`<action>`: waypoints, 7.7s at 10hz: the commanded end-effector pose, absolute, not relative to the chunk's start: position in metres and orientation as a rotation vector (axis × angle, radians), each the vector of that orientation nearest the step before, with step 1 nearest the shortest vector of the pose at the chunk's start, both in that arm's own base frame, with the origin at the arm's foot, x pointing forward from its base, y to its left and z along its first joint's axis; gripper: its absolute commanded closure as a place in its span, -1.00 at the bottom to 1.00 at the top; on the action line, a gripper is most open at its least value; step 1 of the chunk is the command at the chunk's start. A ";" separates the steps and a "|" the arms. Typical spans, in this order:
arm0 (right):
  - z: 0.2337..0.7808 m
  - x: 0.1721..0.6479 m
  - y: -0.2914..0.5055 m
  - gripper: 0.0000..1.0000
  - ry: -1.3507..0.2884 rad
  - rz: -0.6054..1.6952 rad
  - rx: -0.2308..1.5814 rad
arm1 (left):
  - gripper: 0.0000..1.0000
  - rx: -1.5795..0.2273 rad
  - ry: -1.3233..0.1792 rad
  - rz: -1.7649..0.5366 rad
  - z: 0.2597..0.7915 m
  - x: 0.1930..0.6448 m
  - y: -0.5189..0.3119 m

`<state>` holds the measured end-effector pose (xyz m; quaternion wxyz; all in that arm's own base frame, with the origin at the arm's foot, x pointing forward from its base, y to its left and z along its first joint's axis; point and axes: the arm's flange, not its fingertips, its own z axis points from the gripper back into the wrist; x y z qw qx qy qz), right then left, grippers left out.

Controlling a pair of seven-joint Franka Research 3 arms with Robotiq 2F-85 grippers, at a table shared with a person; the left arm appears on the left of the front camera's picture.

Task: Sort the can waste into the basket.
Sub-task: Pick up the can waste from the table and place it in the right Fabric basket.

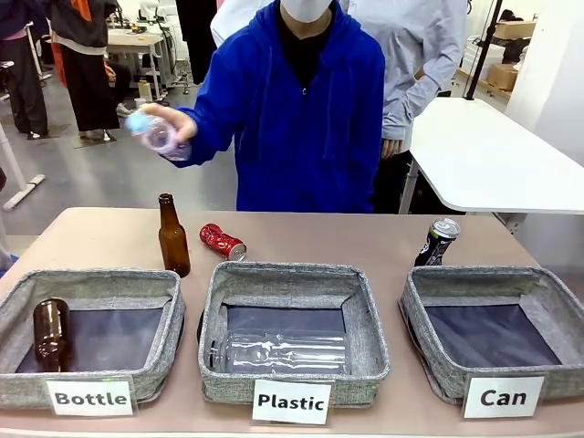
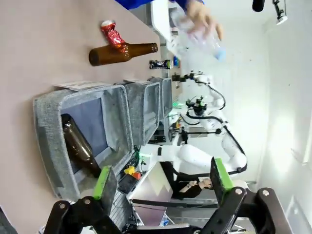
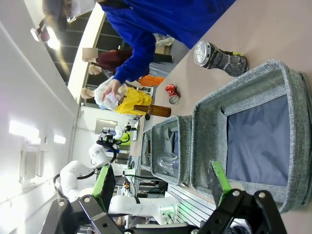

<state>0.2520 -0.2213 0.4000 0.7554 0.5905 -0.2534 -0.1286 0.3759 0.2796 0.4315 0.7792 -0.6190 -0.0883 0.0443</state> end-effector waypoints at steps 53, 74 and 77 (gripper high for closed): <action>0.401 0.254 -0.222 -1.00 -0.588 -0.265 1.297 | -1.00 -1.354 -0.159 0.059 0.444 0.422 0.249; 0.401 0.254 -0.222 -1.00 -0.588 -0.265 1.297 | -1.00 -0.540 0.098 -0.048 0.546 0.600 -0.037; 0.401 0.254 -0.222 -1.00 -0.588 -0.265 1.297 | -1.00 -0.267 0.110 0.009 0.519 0.643 -0.137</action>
